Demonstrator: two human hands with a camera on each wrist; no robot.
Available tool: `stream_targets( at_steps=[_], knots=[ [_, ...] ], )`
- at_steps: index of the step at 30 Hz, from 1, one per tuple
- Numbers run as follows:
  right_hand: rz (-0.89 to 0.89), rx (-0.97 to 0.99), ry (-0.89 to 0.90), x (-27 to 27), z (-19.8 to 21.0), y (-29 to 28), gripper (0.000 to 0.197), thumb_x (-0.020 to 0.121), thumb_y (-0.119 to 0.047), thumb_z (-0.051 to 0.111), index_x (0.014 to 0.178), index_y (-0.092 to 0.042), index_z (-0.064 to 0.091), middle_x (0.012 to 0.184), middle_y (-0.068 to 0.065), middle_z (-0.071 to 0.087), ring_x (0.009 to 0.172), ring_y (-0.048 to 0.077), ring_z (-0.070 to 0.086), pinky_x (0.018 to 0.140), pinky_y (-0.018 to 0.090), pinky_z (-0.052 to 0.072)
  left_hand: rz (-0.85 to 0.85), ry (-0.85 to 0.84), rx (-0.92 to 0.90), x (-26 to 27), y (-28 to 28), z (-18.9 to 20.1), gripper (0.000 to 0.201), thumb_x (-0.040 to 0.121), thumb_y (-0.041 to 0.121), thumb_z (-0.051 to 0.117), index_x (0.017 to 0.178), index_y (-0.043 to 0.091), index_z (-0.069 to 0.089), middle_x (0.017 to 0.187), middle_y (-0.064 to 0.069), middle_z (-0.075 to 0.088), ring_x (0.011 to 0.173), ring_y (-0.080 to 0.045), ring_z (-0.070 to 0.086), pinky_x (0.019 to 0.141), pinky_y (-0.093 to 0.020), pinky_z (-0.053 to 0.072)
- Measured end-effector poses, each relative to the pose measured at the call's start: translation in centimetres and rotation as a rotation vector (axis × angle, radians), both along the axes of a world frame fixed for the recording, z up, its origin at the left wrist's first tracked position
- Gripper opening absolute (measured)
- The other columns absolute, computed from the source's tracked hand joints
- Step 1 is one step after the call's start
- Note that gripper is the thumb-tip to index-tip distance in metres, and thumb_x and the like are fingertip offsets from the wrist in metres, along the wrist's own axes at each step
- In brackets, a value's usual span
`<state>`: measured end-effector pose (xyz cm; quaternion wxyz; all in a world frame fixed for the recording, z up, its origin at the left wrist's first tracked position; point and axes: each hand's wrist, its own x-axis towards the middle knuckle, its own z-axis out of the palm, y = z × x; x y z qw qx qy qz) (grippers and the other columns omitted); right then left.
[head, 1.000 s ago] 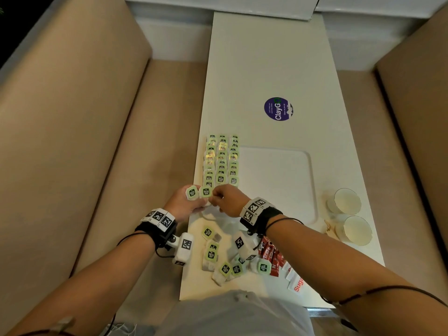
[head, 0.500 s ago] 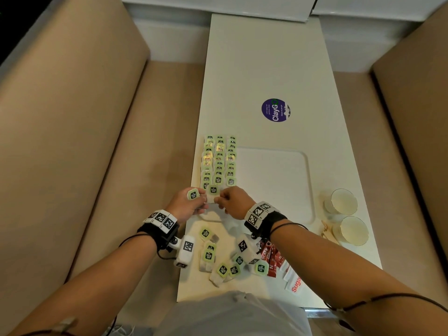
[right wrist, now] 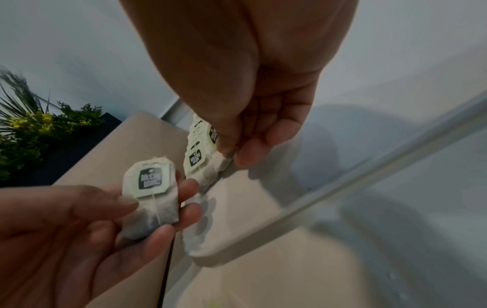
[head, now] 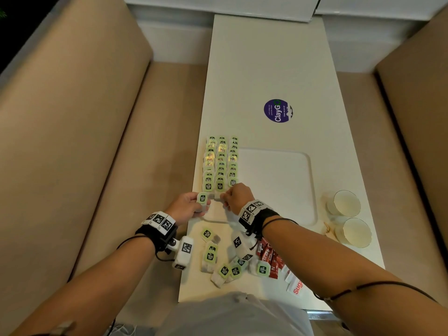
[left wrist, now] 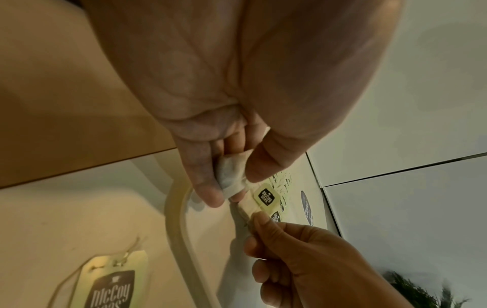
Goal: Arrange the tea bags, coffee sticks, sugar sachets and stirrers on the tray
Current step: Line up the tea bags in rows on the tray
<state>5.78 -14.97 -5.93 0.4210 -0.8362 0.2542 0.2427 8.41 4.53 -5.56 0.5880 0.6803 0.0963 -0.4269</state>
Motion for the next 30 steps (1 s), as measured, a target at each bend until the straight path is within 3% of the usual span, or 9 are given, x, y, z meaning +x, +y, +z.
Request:
stream_targets(
  at_steps=[6, 11, 14, 16, 18, 20, 23, 25, 30],
  knots=[
    [-0.017, -0.068, 0.042, 0.3, 0.1, 0.4, 0.028, 0.086, -0.030, 0.068, 0.076, -0.004, 0.074, 0.071, 0.007, 0.073, 0.066, 0.024, 0.071, 0.067, 0.032, 0.060, 0.021, 0.004, -0.017, -0.2, 0.1, 0.3, 0.031, 0.091, -0.012, 0.055, 0.114, 0.006, 0.065, 0.111, -0.011, 0.071, 0.102, -0.023, 0.068, 0.084, -0.025, 0.059],
    [0.020, -0.087, 0.027, 0.0, 0.2, 0.0, 0.030, 0.084, -0.038, 0.069, 0.069, -0.011, 0.068, 0.067, 0.002, 0.069, 0.063, 0.020, 0.066, 0.059, 0.029, 0.055, 0.028, -0.018, -0.015, -0.3, 0.1, -0.2, 0.027, 0.089, -0.009, 0.062, 0.107, 0.010, 0.069, 0.107, -0.009, 0.075, 0.102, -0.021, 0.070, 0.075, -0.023, 0.058],
    [0.024, -0.094, -0.016, -0.6, 0.5, -0.2, 0.039, 0.087, -0.045, 0.069, 0.062, -0.017, 0.058, 0.058, -0.004, 0.058, 0.054, 0.013, 0.056, 0.049, 0.024, 0.042, 0.020, -0.027, -0.007, -0.3, 0.2, -0.3, 0.025, 0.093, -0.005, 0.059, 0.109, 0.013, 0.069, 0.109, -0.007, 0.076, 0.104, -0.019, 0.071, 0.076, -0.026, 0.056],
    [0.047, -0.073, -0.082, -1.0, 0.6, 0.0, 0.043, 0.091, -0.046, 0.067, 0.062, -0.017, 0.053, 0.057, -0.002, 0.054, 0.052, 0.016, 0.052, 0.051, 0.026, 0.041, 0.007, -0.031, -0.010, -0.2, 0.2, -0.3, 0.024, 0.096, -0.001, 0.058, 0.112, 0.014, 0.067, 0.110, -0.005, 0.076, 0.105, -0.020, 0.071, 0.079, -0.030, 0.055],
    [0.089, 0.035, -0.152, -1.2, 0.6, 0.1, 0.039, 0.096, -0.045, 0.062, 0.073, -0.013, 0.064, 0.068, 0.005, 0.066, 0.061, 0.022, 0.062, 0.062, 0.034, 0.054, -0.011, -0.047, -0.003, -0.2, 0.0, -0.2, 0.023, 0.098, 0.001, 0.057, 0.116, 0.014, 0.065, 0.110, -0.007, 0.076, 0.103, -0.022, 0.072, 0.078, -0.029, 0.057],
    [0.147, 0.151, -0.212, -1.5, 0.7, 0.2, 0.030, 0.099, -0.043, 0.059, 0.085, -0.018, 0.072, 0.079, 0.004, 0.072, 0.064, 0.017, 0.066, 0.065, 0.031, 0.057, -0.027, -0.071, 0.014, -0.3, -0.3, 0.0, 0.021, 0.099, 0.003, 0.056, 0.116, 0.014, 0.063, 0.103, -0.009, 0.076, 0.097, -0.022, 0.073, 0.077, -0.027, 0.059],
    [0.190, 0.214, -0.251, -1.7, 0.7, 0.3, 0.020, 0.097, -0.034, 0.064, 0.087, -0.020, 0.074, 0.081, 0.003, 0.072, 0.062, 0.012, 0.063, 0.067, 0.031, 0.057, -0.073, -0.118, 0.023, -0.5, -0.6, 0.2, 0.019, 0.099, 0.004, 0.058, 0.114, 0.015, 0.062, 0.087, -0.005, 0.076, 0.086, -0.018, 0.071, 0.077, -0.029, 0.059],
    [0.204, 0.205, -0.255, -1.8, 0.6, 0.2, 0.018, 0.098, -0.027, 0.064, 0.090, -0.014, 0.073, 0.079, 0.004, 0.069, 0.061, 0.012, 0.062, 0.069, 0.033, 0.055, -0.086, -0.140, 0.035, -0.6, -0.8, 0.3, 0.016, 0.098, 0.005, 0.060, 0.110, 0.015, 0.064, 0.087, -0.007, 0.076, 0.086, -0.019, 0.070, 0.078, -0.031, 0.059],
    [0.179, 0.212, -0.280, -1.7, 0.9, 0.0, 0.018, 0.101, -0.025, 0.060, 0.090, -0.013, 0.068, 0.076, -0.008, 0.065, 0.061, 0.008, 0.061, 0.064, 0.022, 0.050, -0.106, -0.278, 0.136, -0.6, -0.9, 0.1, 0.006, 0.092, 0.012, 0.070, 0.087, 0.015, 0.068, 0.087, -0.012, 0.075, 0.079, -0.019, 0.067, 0.076, -0.036, 0.055]
  ],
)
